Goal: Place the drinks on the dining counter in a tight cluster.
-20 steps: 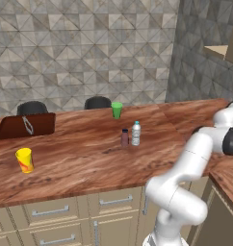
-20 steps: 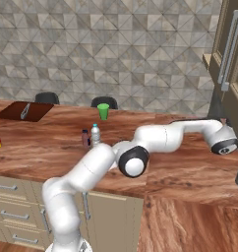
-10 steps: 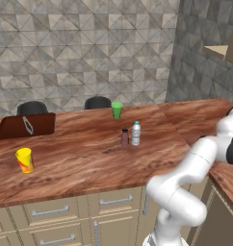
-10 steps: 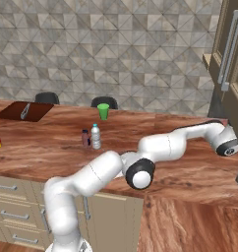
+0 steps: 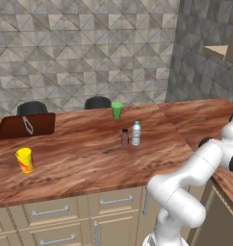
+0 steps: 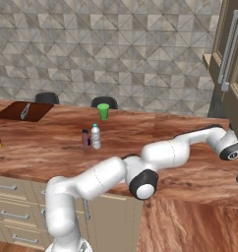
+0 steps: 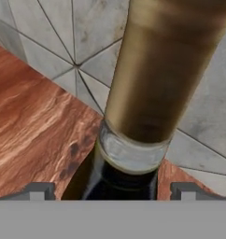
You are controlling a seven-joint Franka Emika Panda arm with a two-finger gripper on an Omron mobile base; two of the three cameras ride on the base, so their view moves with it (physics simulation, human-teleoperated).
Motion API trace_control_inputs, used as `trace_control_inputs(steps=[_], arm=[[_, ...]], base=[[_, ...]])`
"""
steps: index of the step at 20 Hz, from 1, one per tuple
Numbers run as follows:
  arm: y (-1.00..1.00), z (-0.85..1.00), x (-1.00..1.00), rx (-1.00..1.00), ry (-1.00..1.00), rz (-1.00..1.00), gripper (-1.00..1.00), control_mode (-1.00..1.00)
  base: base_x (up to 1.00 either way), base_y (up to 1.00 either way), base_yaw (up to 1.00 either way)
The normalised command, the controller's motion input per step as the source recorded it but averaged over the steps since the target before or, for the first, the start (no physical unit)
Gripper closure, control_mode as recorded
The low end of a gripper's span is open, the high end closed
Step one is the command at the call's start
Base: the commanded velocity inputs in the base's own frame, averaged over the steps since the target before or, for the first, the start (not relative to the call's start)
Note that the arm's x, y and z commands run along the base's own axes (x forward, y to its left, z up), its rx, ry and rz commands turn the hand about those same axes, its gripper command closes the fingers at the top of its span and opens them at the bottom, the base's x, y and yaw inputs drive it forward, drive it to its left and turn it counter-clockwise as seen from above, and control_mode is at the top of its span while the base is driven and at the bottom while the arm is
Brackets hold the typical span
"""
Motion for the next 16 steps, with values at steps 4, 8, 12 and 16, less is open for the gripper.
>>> trace_control_inputs(steps=[4,8,12,16], arm=[[0.01,0.00,-0.02,0.00,0.00,0.01,1.00,-1.00],[0.00,0.00,-0.02,0.00,0.00,0.03,1.00,-1.00],[0.20,0.00,-0.17,0.00,0.00,0.07,1.00,-1.00],[0.62,0.01,-0.12,0.00,-0.07,0.09,1.00,-1.00]], base=[[0.00,0.00,0.00],[0.00,0.00,0.00],[0.00,0.00,0.00],[0.00,0.00,0.00]])
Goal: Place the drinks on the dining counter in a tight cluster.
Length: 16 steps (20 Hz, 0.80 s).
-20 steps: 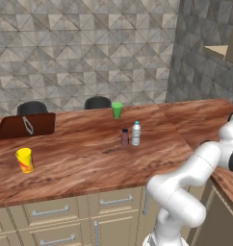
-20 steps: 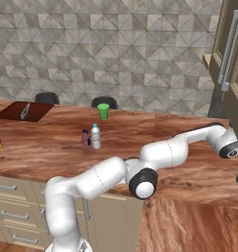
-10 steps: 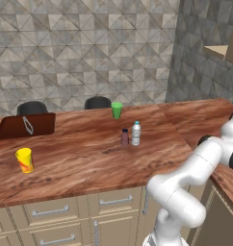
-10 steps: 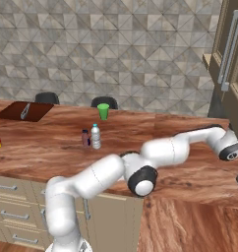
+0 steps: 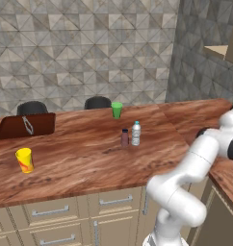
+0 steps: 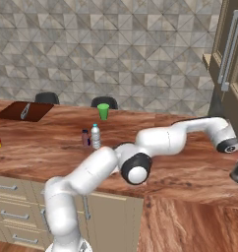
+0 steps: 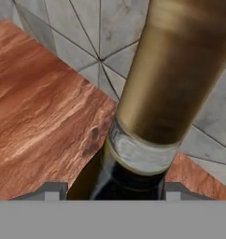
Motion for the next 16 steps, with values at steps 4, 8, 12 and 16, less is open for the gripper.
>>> trace_control_inputs(steps=[4,8,12,16], arm=[[0.71,0.04,0.00,-0.03,-0.13,0.04,1.00,-1.00],[0.78,-0.05,0.00,-0.09,-0.16,0.00,1.00,-1.00],[0.84,-0.07,0.04,-0.11,-0.13,0.00,1.00,-1.00],[0.78,0.07,0.02,-0.07,-0.06,0.00,1.00,-1.00]], base=[[0.00,0.00,0.00],[0.00,0.00,0.00],[0.00,0.00,0.00],[0.00,0.00,0.00]])
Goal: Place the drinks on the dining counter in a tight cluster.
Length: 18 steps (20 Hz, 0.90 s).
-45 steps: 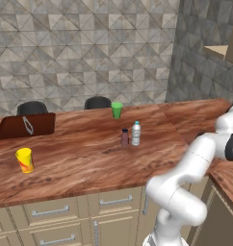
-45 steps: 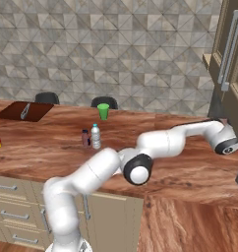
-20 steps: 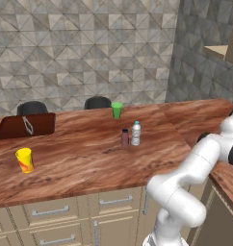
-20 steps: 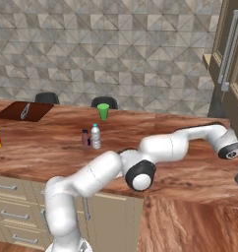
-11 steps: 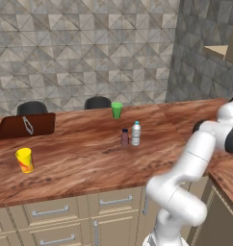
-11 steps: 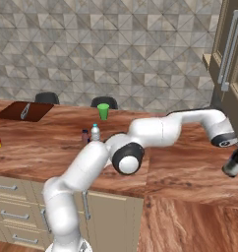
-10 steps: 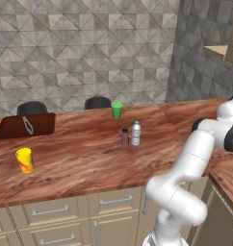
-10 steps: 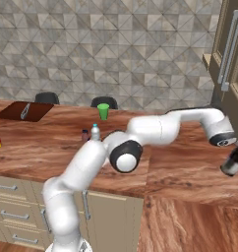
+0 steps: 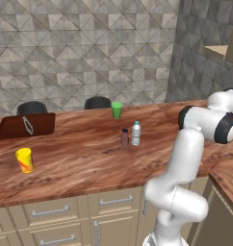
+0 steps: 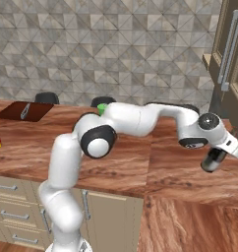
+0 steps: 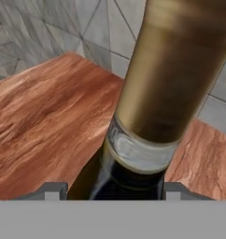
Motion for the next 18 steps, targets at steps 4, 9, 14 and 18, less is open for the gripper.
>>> trace_control_inputs(steps=[4,9,14,18], arm=[[0.75,0.26,0.00,-0.02,0.02,0.00,1.00,-1.00],[0.71,0.48,0.00,0.00,0.15,0.06,1.00,-1.00],[0.74,0.48,0.00,0.00,0.14,0.17,1.00,-1.00],[0.74,0.35,0.11,0.00,0.03,0.23,1.00,-1.00]], base=[[0.00,0.00,0.00],[0.00,0.00,0.00],[0.00,0.00,0.00],[0.00,0.00,0.00]])
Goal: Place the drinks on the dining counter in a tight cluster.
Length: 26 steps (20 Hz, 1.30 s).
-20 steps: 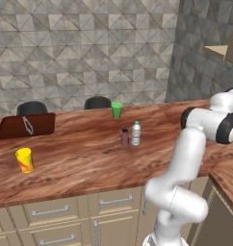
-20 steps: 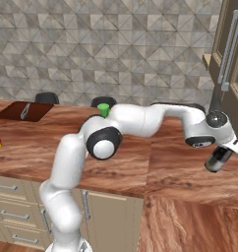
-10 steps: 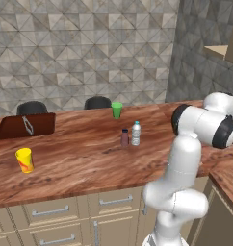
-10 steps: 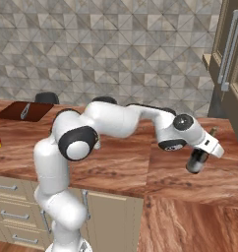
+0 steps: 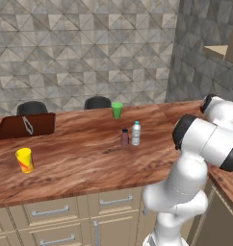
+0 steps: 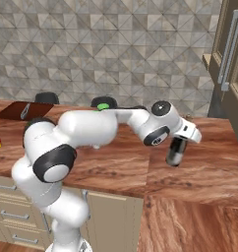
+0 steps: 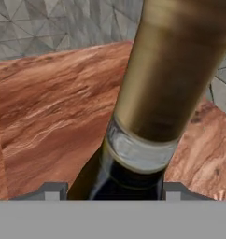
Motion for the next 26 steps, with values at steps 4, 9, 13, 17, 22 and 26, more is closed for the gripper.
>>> trace_control_inputs(steps=[4,9,13,17,22,26], arm=[[0.75,0.06,0.19,0.00,-0.05,0.23,1.00,-1.00],[0.73,0.00,0.22,-0.02,-0.13,0.26,1.00,-1.00],[0.67,0.00,0.28,-0.07,-0.03,0.25,1.00,-1.00],[0.68,0.07,0.15,-0.07,0.00,0.22,1.00,-1.00],[0.59,0.03,0.01,-0.02,0.00,0.16,1.00,-1.00],[0.60,0.00,0.01,0.00,-0.01,0.08,1.00,-1.00]], base=[[0.00,0.00,0.00],[0.00,0.00,0.00],[0.00,0.00,0.00],[0.00,0.00,0.00],[0.00,0.00,0.00],[0.00,0.00,0.00]])
